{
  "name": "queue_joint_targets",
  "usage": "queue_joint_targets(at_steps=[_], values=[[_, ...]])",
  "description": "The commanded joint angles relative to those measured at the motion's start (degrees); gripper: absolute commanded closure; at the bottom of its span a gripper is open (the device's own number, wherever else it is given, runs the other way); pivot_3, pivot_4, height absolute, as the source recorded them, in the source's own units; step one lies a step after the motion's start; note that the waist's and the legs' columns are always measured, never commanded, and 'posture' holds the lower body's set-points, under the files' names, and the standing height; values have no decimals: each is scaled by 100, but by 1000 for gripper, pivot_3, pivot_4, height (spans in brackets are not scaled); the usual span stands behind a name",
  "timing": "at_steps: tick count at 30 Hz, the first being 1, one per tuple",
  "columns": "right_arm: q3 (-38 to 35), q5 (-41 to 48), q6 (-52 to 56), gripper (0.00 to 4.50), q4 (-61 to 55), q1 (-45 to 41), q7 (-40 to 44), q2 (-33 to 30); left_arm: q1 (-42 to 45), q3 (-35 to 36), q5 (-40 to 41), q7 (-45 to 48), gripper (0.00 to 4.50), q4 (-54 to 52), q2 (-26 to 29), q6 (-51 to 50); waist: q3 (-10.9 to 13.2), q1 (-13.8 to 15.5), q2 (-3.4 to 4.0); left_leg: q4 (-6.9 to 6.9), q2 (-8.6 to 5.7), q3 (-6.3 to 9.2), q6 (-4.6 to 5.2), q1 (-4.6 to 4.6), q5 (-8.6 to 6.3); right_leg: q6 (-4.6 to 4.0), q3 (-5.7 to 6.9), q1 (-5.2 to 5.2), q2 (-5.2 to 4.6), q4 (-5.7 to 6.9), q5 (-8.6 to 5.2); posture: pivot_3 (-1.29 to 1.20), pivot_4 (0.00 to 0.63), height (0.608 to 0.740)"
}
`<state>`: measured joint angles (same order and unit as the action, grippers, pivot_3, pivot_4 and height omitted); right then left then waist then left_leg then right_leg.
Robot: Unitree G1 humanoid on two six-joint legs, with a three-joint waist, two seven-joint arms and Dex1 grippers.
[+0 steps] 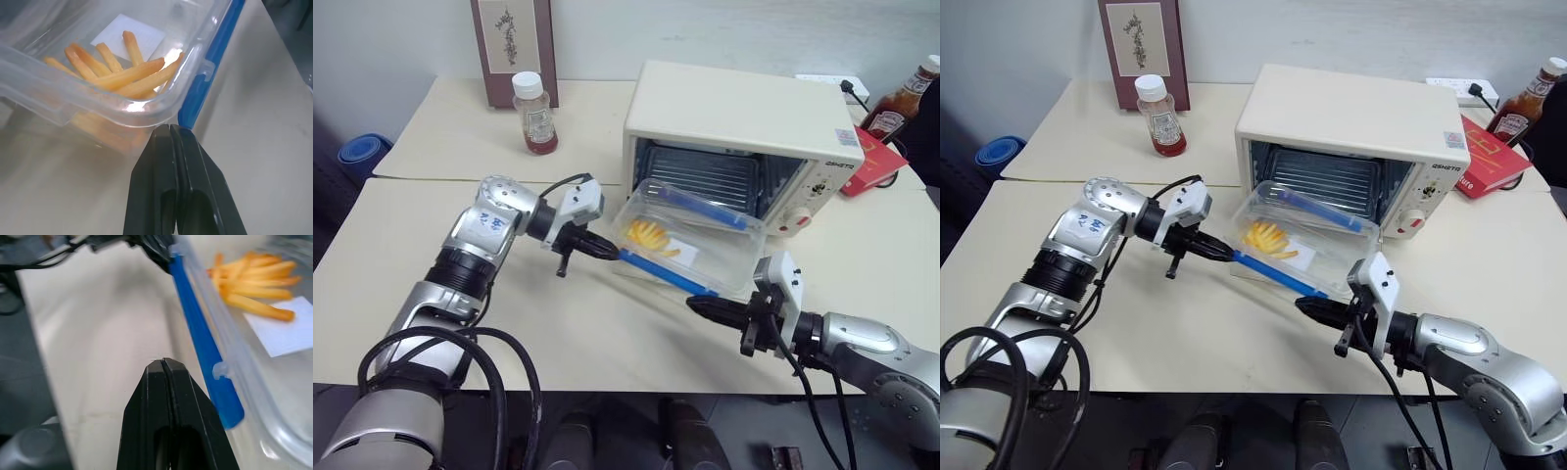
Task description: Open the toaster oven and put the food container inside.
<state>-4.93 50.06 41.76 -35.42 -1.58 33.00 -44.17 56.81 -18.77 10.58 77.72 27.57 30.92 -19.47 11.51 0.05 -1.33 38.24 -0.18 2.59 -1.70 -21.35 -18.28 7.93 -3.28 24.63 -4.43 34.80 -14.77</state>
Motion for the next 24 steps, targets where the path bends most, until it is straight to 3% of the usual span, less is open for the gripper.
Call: queue_joint_targets(at_steps=[1,7,11,16,24], values=[[-111,-470,-302,4500,25,-1,-134,111,-72,460,300,-345,4460,-646,-98,-590,0,-26,0,-1,0,1,0,0,0,0,1,0,0,9,0,0,150,740],[-265,-942,-294,4500,453,-383,-562,399,-883,786,618,-773,4460,-2124,4,-1396,-1,-80,1,-4,6,-3,-3,14,2,-2,-5,3,2,17,-1,0,150,740],[-472,-649,-107,4500,276,-360,-376,355,-1358,795,760,-687,4460,-2827,247,-1672,0,-40,2,-3,6,2,-3,14,5,-4,-4,4,3,18,-2,0,150,740],[-966,-120,174,4500,-205,43,-122,107,-1412,811,747,-759,4460,-2876,396,-1718,0,7,2,-4,4,4,-3,13,5,-4,-2,-2,1,10,-2,0,150,740],[-1223,-300,336,4500,-160,159,-484,73,-1425,653,726,-1423,4460,-2996,-212,-1952,-1,-28,2,-1,-2,4,-2,14,5,0,-3,-8,-2,2,0,0,150,740]])
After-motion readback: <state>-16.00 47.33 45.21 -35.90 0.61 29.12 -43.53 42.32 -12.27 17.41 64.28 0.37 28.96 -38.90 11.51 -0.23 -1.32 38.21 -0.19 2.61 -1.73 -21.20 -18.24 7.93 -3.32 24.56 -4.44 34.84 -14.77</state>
